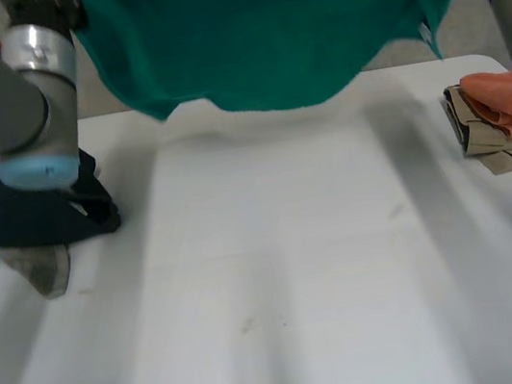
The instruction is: Fold the laundry.
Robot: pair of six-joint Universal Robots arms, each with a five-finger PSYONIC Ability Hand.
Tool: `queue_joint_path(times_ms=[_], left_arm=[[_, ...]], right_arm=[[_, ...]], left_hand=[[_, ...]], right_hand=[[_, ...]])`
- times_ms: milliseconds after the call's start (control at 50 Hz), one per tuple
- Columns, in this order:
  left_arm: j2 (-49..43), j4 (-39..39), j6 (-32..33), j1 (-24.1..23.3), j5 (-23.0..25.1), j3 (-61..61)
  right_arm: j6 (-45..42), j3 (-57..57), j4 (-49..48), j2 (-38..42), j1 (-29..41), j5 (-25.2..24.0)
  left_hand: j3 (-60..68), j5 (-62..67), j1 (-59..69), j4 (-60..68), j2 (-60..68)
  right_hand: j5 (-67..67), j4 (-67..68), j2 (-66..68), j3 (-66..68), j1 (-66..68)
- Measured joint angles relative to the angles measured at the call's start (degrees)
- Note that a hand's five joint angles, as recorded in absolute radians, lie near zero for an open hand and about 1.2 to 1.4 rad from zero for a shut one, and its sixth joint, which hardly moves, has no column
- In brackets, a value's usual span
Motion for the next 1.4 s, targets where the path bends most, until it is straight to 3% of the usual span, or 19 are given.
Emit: queue_joint_path(times_ms=[240, 400, 480, 560, 740, 840, 1020, 1120, 1140, 1200, 1340, 1400], left_arm=[[5.9, -1.9, 0.0, -1.1, 0.8, -31.7], [6.1, -1.9, 0.1, -2.2, 3.0, -42.8], [7.3, -1.9, 0.1, -2.2, 4.1, -45.1], [9.0, -1.9, -0.1, -2.0, 4.5, -45.6], [11.4, -2.0, -0.3, -1.9, 4.3, -45.4], [11.6, -2.0, -0.4, -2.2, 4.2, -45.4], [11.5, -1.9, -0.5, -2.2, 4.2, -45.2], [11.6, -2.0, -0.8, -1.9, 4.1, -45.0], [11.8, -2.0, -1.0, -1.8, 4.1, -45.0], [12.6, -2.0, -1.5, -1.6, 4.1, -44.9], [16.6, -2.4, -2.7, -0.9, 4.1, -44.9], [20.3, -3.6, -2.9, -0.3, 4.2, -44.8]], right_arm=[[-3.7, 14.4, 16.0, 3.0, -3.9, -15.3], [-16.2, 23.0, 20.4, 6.5, -6.7, -17.3], [-21.9, 27.2, 22.4, 7.0, -7.7, -15.3], [-15.8, 28.7, 23.5, 5.8, -7.9, -12.2], [8.8, 30.2, 28.8, 1.5, -9.0, -8.7], [15.1, 31.9, 31.8, 0.7, -10.3, -8.7], [15.3, 35.4, 28.7, 2.2, -10.7, -9.0], [15.4, 35.4, 22.2, 5.1, -10.3, -8.7], [15.5, 35.1, 20.6, 5.8, -10.3, -8.4], [15.7, 34.2, 17.7, 7.1, -10.1, -7.6], [15.6, 32.8, 16.4, 6.0, -10.6, -5.0], [14.7, 32.8, 18.2, 0.8, -11.0, -4.4]], left_hand=[[0.0, 0.0, 0.0, 0.0, 0.0], [0.1, 0.0, 0.0, 0.0, 0.1], [0.1, 0.0, 0.0, 0.0, 0.1], [0.1, 0.0, 0.0, 0.0, 0.1], [0.1, 0.0, 0.0, 0.0, 0.1], [0.1, 0.0, 0.0, 0.0, 0.1], [0.1, 0.0, 0.0, 0.0, 0.1], [0.1, 0.0, 0.0, 0.0, 0.1], [0.1, 0.0, 0.0, 0.0, 0.1], [0.1, 0.0, 0.0, 0.0, 0.1], [0.1, 0.0, 0.0, 0.0, 0.1], [0.1, 0.0, 0.0, 0.0, 0.1]], right_hand=[[0.0, 0.0, 0.0, 0.1, 0.0], [-0.1, -0.1, -0.2, -0.1, -0.1], [-26.7, -26.5, -27.1, -26.2, -23.6], [-46.6, -46.0, -45.0, -45.2, -41.1], [-51.9, -49.9, -47.3, -50.4, -44.1], [-51.9, -50.1, -47.3, -50.4, -44.1], [-44.9, -46.0, -45.4, -45.5, -41.4], [-28.4, -29.1, -26.8, -28.6, -23.8], [-18.6, -18.1, -16.6, -17.7, -13.6], [-2.2, -2.7, -1.0, -2.2, 0.8], [-1.1, -0.1, 0.1, -0.2, 0.8], [-1.1, -0.1, 0.1, -0.2, 0.8]])
